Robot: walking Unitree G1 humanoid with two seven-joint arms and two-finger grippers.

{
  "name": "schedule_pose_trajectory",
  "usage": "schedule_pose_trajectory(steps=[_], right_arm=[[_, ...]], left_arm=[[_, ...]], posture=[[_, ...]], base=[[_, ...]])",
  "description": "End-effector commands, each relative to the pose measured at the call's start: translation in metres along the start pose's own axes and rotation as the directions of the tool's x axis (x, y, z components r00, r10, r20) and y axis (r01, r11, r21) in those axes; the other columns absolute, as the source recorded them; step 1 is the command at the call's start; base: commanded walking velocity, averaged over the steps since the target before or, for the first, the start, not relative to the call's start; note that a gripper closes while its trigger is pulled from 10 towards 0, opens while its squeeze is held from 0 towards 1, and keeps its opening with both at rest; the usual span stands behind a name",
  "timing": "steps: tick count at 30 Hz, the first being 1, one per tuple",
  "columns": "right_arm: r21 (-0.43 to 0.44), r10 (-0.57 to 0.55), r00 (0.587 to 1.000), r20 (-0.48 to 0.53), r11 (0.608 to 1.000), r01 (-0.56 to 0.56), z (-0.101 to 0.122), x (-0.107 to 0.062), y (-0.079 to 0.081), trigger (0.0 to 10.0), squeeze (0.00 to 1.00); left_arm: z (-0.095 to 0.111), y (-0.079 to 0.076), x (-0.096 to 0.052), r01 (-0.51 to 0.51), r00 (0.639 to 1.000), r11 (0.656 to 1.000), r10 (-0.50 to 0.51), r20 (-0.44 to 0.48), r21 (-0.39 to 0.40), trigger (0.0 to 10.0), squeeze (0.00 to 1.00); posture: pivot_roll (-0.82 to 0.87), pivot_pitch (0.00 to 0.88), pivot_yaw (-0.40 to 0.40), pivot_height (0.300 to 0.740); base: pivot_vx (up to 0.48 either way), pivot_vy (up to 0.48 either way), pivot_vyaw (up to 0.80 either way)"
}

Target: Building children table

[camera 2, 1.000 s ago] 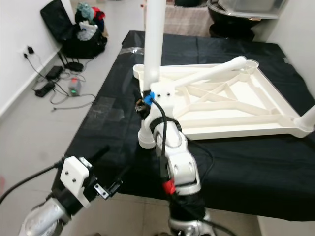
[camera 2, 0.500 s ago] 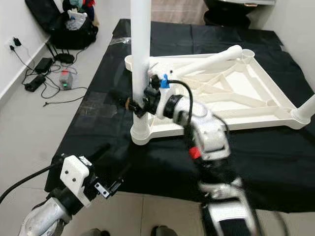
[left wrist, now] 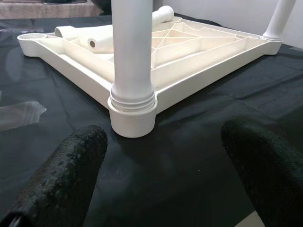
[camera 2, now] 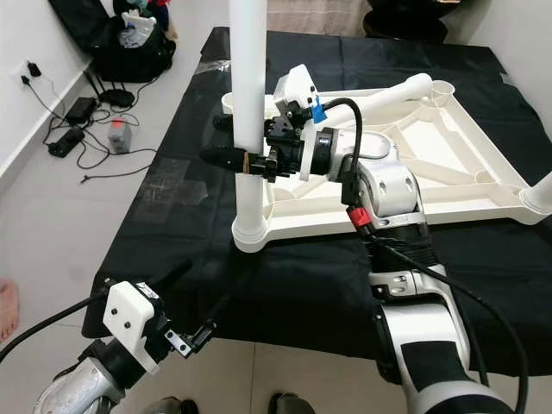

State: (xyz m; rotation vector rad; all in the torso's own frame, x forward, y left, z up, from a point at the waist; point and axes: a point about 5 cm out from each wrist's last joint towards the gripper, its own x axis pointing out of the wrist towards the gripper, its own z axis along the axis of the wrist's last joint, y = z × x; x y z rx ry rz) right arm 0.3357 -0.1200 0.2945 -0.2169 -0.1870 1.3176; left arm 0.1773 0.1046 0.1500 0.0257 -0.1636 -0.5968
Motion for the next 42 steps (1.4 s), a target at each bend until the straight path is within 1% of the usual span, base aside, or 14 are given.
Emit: schedule_pose_trajectory(steps=[1,8,9,10,11,12,13,17,22,23,24,28,31,42], right_arm=[[0.010,0.025,0.999,-0.025,1.000,-0.025,-0.007,-0.001,0.010,0.0,0.00],[0.104,-0.052,0.993,-0.103,0.993,0.063,-0.033,0.005,0.037,0.0,0.00],[0.206,-0.633,0.736,-0.240,0.708,0.676,-0.071,0.022,0.048,0.0,0.00],[0.206,-0.633,0.736,-0.240,0.708,0.676,-0.071,0.022,0.048,0.0,0.00],[0.175,-0.824,0.434,-0.366,0.397,0.901,-0.088,0.014,0.053,0.0,0.00],[0.175,-0.824,0.434,-0.366,0.397,0.901,-0.088,0.014,0.053,0.0,0.00],[0.116,-0.868,0.206,-0.453,0.171,0.978,-0.099,0.006,0.061,0.0,0.00],[0.175,-0.803,0.486,-0.346,0.453,0.874,-0.097,0.028,0.065,0.0,0.00],[0.172,-0.774,0.537,-0.336,0.510,0.843,-0.091,0.033,0.061,0.0,0.00],[0.150,-0.745,0.575,-0.338,0.561,0.814,-0.084,0.037,0.059,9.4,0.00],[0.154,-0.741,0.588,-0.326,0.572,0.806,-0.077,0.037,0.056,10.0,0.00],[0.164,-0.699,0.659,-0.276,0.642,0.749,-0.065,0.039,0.050,10.0,0.00],[0.164,-0.557,0.817,-0.145,0.801,0.576,-0.044,0.038,0.041,10.0,1.00],[-0.017,-0.156,0.987,-0.045,0.988,0.155,-0.007,0.013,0.014,10.0,1.00]], left_arm=[[0.002,-0.002,-0.002,0.003,1.000,1.000,-0.003,-0.008,0.006,10.0,0.00],[0.002,-0.001,-0.003,0.000,1.000,1.000,0.000,-0.010,0.009,10.0,0.00],[0.001,0.001,-0.003,-0.001,1.000,1.000,0.002,-0.012,0.011,10.0,0.00],[0.001,0.001,-0.003,-0.001,1.000,1.000,0.002,-0.012,0.011,10.0,0.00],[0.001,0.002,-0.002,-0.002,1.000,1.000,0.003,-0.013,0.012,10.0,0.00],[0.001,0.002,-0.002,-0.002,1.000,1.000,0.003,-0.013,0.012,10.0,0.00],[0.000,0.003,-0.002,-0.003,1.000,1.000,0.003,-0.013,0.013,10.0,0.00],[-0.004,0.008,0.003,0.005,1.000,1.000,-0.005,-0.016,0.012,10.0,0.00],[-0.005,0.009,0.005,0.011,1.000,1.000,-0.011,-0.014,0.005,10.0,0.00],[-0.005,0.010,0.007,0.015,1.000,1.000,-0.015,-0.012,0.003,10.0,0.00],[-0.005,0.009,0.007,0.014,1.000,1.000,-0.014,-0.011,0.004,10.0,0.00],[-0.005,0.009,0.008,0.012,1.000,1.000,-0.012,-0.009,0.005,10.0,0.00],[-0.004,0.007,0.007,0.011,1.000,1.000,-0.011,-0.007,0.004,10.0,0.00],[-0.003,0.004,0.002,0.017,1.000,1.000,-0.017,-0.012,-0.004,10.0,0.00]], posture=[[0.07,0.202,-0.013,0.740],[0.06,0.205,-0.023,0.740],[0.06,0.193,-0.036,0.740],[0.06,0.193,-0.036,0.740],[0.06,0.193,-0.036,0.740],[0.06,0.193,-0.036,0.740],[0.05,0.191,-0.031,0.740],[0.04,0.158,-0.009,0.740],[0.04,0.151,-0.013,0.740],[0.04,0.149,-0.017,0.740],[0.04,0.150,-0.014,0.740],[0.04,0.154,-0.017,0.740],[0.04,0.164,-0.016,0.740],[0.06,0.178,-0.017,0.740]], base=[[0.000,0.000,0.00],[0.000,0.000,0.00],[0.000,0.000,0.00],[0.000,0.000,0.00],[0.000,0.000,0.00],[0.000,0.000,0.00],[0.000,0.000,0.00],[0.000,0.000,0.00],[0.000,0.000,0.00],[0.000,0.000,0.00],[0.000,0.000,0.00],[0.000,0.000,0.00],[0.000,0.000,0.00],[0.000,0.000,0.00]])
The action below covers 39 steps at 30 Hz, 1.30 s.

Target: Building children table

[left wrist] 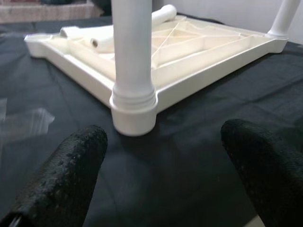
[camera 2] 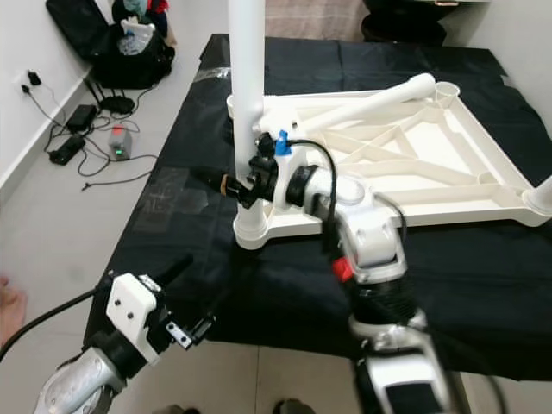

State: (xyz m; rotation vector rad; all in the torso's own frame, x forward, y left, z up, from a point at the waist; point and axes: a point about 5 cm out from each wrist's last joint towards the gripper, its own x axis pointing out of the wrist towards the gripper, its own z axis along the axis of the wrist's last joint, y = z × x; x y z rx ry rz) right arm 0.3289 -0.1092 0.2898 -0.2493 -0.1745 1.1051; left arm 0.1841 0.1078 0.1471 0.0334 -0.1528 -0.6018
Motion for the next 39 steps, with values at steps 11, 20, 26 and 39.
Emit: schedule_pose_trajectory(steps=[11,20,26,39], right_arm=[[-0.009,0.175,0.984,-0.005,0.984,-0.175,0.001,0.013,-0.008,0.0,0.00],[-0.001,0.217,0.976,-0.025,0.976,-0.217,-0.009,0.004,-0.007,0.0,0.00],[-0.001,0.190,0.978,-0.083,0.982,-0.190,-0.018,-0.006,-0.010,0.0,0.00],[-0.055,-0.706,0.688,-0.166,0.704,0.708,-0.083,0.012,0.046,0.0,0.00]], left_arm=[[-0.005,-0.003,-0.008,0.000,0.999,1.000,0.000,-0.036,0.001,10.0,0.00],[0.011,0.011,-0.011,-0.044,0.999,0.999,0.045,-0.021,0.013,10.0,0.00],[0.020,0.026,0.000,-0.040,0.999,0.999,0.040,0.008,-0.004,10.0,0.00],[0.010,0.044,0.012,-0.121,0.993,0.992,0.122,0.007,-0.015,10.0,0.00]], posture=[[0.08,0.160,-0.008,0.740],[0.05,0.150,0.029,0.740],[0.03,0.140,0.039,0.740],[0.02,0.081,0.015,0.740]], base=[[0.000,0.000,0.00],[0.000,0.000,0.00],[0.000,0.000,0.00],[0.000,0.000,0.00]])
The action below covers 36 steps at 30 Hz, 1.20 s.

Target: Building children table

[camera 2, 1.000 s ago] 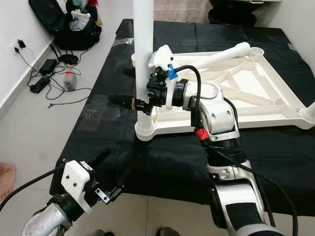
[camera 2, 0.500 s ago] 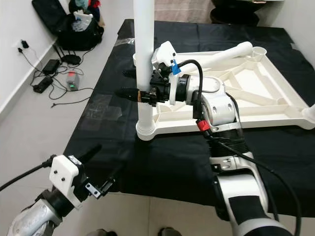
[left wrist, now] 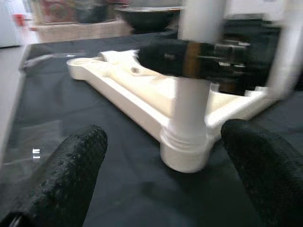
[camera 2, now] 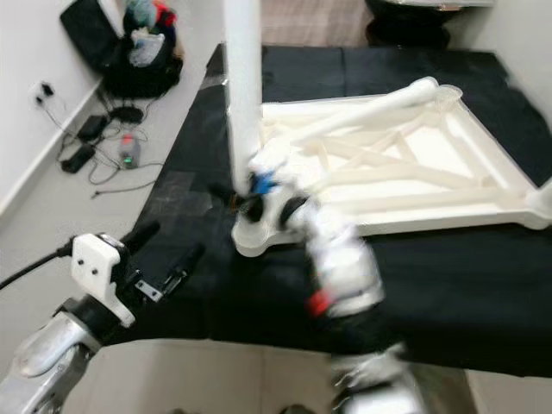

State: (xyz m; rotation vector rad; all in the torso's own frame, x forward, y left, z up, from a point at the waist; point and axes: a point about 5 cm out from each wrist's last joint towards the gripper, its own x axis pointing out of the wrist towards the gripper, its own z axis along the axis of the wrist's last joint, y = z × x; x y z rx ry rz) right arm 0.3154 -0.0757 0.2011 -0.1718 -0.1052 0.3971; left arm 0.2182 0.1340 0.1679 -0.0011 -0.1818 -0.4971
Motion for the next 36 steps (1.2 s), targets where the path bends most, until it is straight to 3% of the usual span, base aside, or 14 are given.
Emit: schedule_pose_trajectory(steps=[1,8,9,11,18,19,27,28,29,30,31,32,35,36], right_arm=[[-0.049,-0.137,0.990,-0.033,0.990,0.136,-0.009,-0.009,-0.006,0.0,0.00],[-0.031,-0.092,0.995,-0.031,0.995,0.091,-0.012,-0.005,0.007,0.3,0.00],[-0.026,-0.085,0.996,-0.030,0.996,0.085,-0.012,-0.004,0.007,8.1,0.00],[-0.002,-0.042,0.999,-0.021,0.999,0.042,-0.008,-0.002,0.011,10.0,0.00],[0.112,0.296,0.952,0.083,0.946,-0.304,0.010,0.009,0.018,10.0,0.00],[0.089,0.413,0.903,0.119,0.901,-0.424,0.019,0.014,0.008,10.0,1.00],[-0.021,0.581,0.797,0.163,0.810,-0.586,0.045,0.022,-0.019,10.0,1.00],[-0.090,0.718,0.681,0.140,0.695,-0.714,0.059,0.021,-0.028,10.0,0.96],[-0.090,0.718,0.681,0.140,0.695,-0.714,0.059,0.021,-0.028,10.0,0.96],[-0.108,0.753,0.645,0.128,0.658,-0.746,0.063,0.022,-0.031,10.0,0.73],[-0.108,0.753,0.645,0.128,0.658,-0.746,0.063,0.022,-0.031,10.0,0.73],[-0.120,0.768,0.629,0.123,0.640,-0.759,0.068,0.024,-0.035,10.0,0.00],[-0.138,0.783,0.609,0.126,0.622,-0.771,0.080,0.029,-0.044,10.0,0.00],[-0.142,0.786,0.605,0.129,0.618,-0.773,0.084,0.031,-0.048,3.7,0.00]], left_arm=[[-0.009,0.002,-0.004,-0.016,0.999,1.000,0.017,-0.033,0.003,10.0,0.00],[-0.019,0.005,-0.004,-0.067,0.997,0.998,0.067,-0.050,-0.007,10.0,0.00],[-0.020,0.005,-0.004,-0.073,0.996,0.997,0.072,-0.051,-0.008,10.0,0.00],[-0.023,0.005,-0.005,-0.083,0.995,0.996,0.083,-0.058,-0.009,10.0,0.00],[-0.039,0.005,-0.015,-0.120,0.987,0.993,0.119,-0.107,-0.008,10.0,0.00],[-0.043,0.006,-0.020,-0.138,0.983,0.990,0.135,-0.124,-0.015,10.0,0.00],[-0.045,0.002,-0.028,-0.161,0.978,0.986,0.156,-0.137,-0.029,10.0,0.00],[-0.036,-0.006,-0.030,-0.159,0.981,0.987,0.153,-0.122,-0.037,10.0,0.00],[-0.036,-0.006,-0.030,-0.159,0.981,0.987,0.153,-0.122,-0.037,10.0,0.00],[-0.032,-0.009,-0.031,-0.158,0.982,0.987,0.153,-0.115,-0.040,10.0,0.00],[-0.032,-0.009,-0.031,-0.158,0.982,0.987,0.153,-0.115,-0.040,10.0,0.00],[-0.027,-0.012,-0.032,-0.156,0.983,0.987,0.151,-0.103,-0.038,10.0,0.00],[-0.014,-0.016,-0.032,-0.159,0.985,0.987,0.156,-0.069,-0.037,10.0,0.00],[-0.009,-0.016,-0.033,-0.162,0.986,0.986,0.160,-0.057,-0.039,10.0,0.00]], posture=[[0.03,0.071,0.009,0.740],[0.02,0.052,0.001,0.740],[0.02,0.051,0.000,0.740],[0.03,0.052,-0.003,0.740],[0.03,0.050,-0.012,0.740],[0.04,0.063,-0.017,0.740],[0.06,0.091,-0.027,0.740],[0.08,0.149,-0.043,0.740],[0.08,0.149,-0.043,0.740],[0.08,0.150,-0.046,0.740],[0.08,0.150,-0.046,0.740],[0.08,0.170,-0.054,0.740],[0.09,0.199,-0.055,0.740],[0.09,0.212,-0.056,0.740]], base=[[0.000,0.000,0.00],[0.000,0.000,0.00],[0.000,0.000,0.00],[0.000,0.000,0.00],[0.000,0.000,0.00],[0.000,0.000,0.00],[0.000,0.000,0.00],[0.000,0.000,0.00],[0.000,0.000,0.00],[0.000,0.000,0.00],[0.000,0.000,0.00],[0.000,0.000,0.00],[0.000,0.000,0.00],[0.000,0.000,0.00]])
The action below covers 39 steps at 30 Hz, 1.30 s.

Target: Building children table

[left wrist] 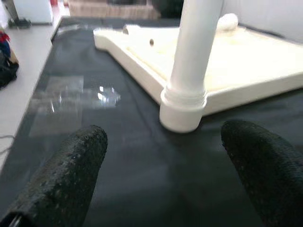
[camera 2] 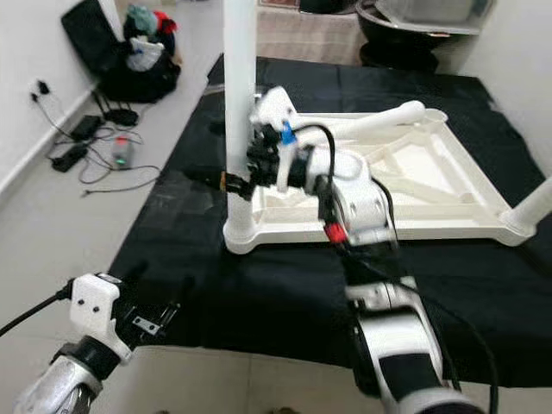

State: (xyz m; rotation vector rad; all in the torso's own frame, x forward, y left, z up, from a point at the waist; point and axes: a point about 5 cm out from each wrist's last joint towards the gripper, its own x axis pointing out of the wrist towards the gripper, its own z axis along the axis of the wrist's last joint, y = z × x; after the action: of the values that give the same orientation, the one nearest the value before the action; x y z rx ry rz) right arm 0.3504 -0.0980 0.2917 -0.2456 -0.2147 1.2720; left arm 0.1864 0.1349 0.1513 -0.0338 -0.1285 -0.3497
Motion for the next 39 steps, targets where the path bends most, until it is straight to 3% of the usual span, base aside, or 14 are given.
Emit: schedule_pose_trajectory(steps=[1,3,15,23,24,25,26,27,28,29,31,34,37,39], right_arm=[[-0.008,0.039,0.999,0.010,0.999,-0.039,0.002,0.003,0.000,3.7,0.00],[-0.011,0.061,0.998,0.013,0.998,-0.061,0.007,-0.002,-0.010,0.0,0.00],[-0.001,0.159,0.986,-0.048,0.987,-0.159,0.004,-0.021,-0.016,0.0,0.00],[0.061,-0.168,0.980,-0.104,0.983,0.175,-0.026,-0.015,-0.011,0.0,0.00],[0.086,-0.367,0.918,-0.151,0.920,0.383,-0.045,-0.010,0.002,0.0,0.00],[0.086,-0.367,0.918,-0.151,0.920,0.383,-0.045,-0.010,0.002,0.0,0.00],[0.129,-0.531,0.826,-0.187,0.821,0.557,-0.061,-0.006,0.020,0.0,0.00],[0.129,-0.531,0.826,-0.187,0.821,0.557,-0.061,-0.006,0.020,0.0,0.00],[0.083,-0.711,0.659,-0.245,0.662,0.745,-0.075,-0.010,0.032,0.0,0.00],[0.083,-0.711,0.659,-0.245,0.662,0.745,-0.075,-0.010,0.032,0.0,0.00],[0.029,-0.881,0.378,-0.285,0.386,0.922,-0.094,-0.017,0.039,0.0,0.00],[0.140,-0.888,0.320,-0.331,0.289,0.947,-0.105,-0.001,0.037,0.0,0.00],[0.178,-0.865,0.370,-0.340,0.327,0.928,-0.099,0.011,0.033,0.0,0.00],[0.152,-0.810,0.472,-0.348,0.448,0.881,-0.089,0.019,0.035,10.0,0.00]], left_arm=[[0.002,-0.001,-0.002,-0.011,1.000,1.000,0.011,-0.010,-0.012,10.0,0.00],[0.013,0.001,-0.003,-0.019,1.000,1.000,0.019,0.018,-0.011,10.0,0.00],[0.064,0.005,0.003,-0.013,0.987,1.000,0.013,0.159,-0.003,10.0,0.00],[0.071,-0.003,0.004,0.013,0.986,1.000,-0.010,0.167,-0.017,10.0,0.00],[0.071,-0.004,0.004,0.014,0.986,1.000,-0.010,0.164,-0.022,10.0,0.00],[0.071,-0.004,0.004,0.014,0.986,1.000,-0.010,0.164,-0.022,10.0,0.00],[0.071,-0.006,0.004,0.018,0.987,0.999,-0.013,0.162,-0.030,10.0,0.00],[0.071,-0.006,0.004,0.018,0.987,0.999,-0.013,0.162,-0.030,10.0,0.00],[0.071,-0.008,0.005,0.031,0.986,0.999,-0.023,0.162,-0.045,10.0,0.00],[0.071,-0.008,0.005,0.031,0.986,0.999,-0.023,0.162,-0.045,10.0,0.00],[0.068,-0.012,0.012,0.070,0.985,0.995,-0.058,0.160,-0.066,10.0,0.00],[0.064,-0.014,0.018,0.095,0.984,0.993,-0.081,0.159,-0.077,10.0,0.00],[0.062,-0.016,0.025,0.108,0.982,0.990,-0.091,0.165,-0.092,10.0,0.00],[0.061,-0.018,0.029,0.120,0.980,0.988,-0.102,0.168,-0.098,10.0,0.00]], posture=[[0.09,0.212,-0.056,0.740],[0.09,0.242,-0.054,0.740],[0.08,0.276,-0.054,0.740],[0.10,0.264,-0.081,0.740],[0.10,0.249,-0.081,0.740],[0.10,0.249,-0.081,0.740],[0.10,0.243,-0.079,0.740],[0.10,0.243,-0.079,0.740],[0.09,0.220,-0.071,0.740],[0.09,0.220,-0.071,0.740],[0.07,0.173,-0.074,0.740],[0.06,0.147,-0.072,0.740],[0.04,0.126,-0.069,0.740],[0.03,0.120,-0.069,0.740]], base=[[0.000,0.000,0.00],[0.000,0.000,0.00],[0.000,0.000,0.00],[0.000,0.000,0.00],[0.000,0.000,0.00],[0.000,0.000,0.00],[0.000,0.000,0.00],[0.000,0.000,0.00],[0.000,0.000,0.00],[0.000,0.000,0.00],[0.000,0.000,0.00],[0.000,0.000,0.00],[0.000,0.000,0.00],[0.000,0.000,0.00]])
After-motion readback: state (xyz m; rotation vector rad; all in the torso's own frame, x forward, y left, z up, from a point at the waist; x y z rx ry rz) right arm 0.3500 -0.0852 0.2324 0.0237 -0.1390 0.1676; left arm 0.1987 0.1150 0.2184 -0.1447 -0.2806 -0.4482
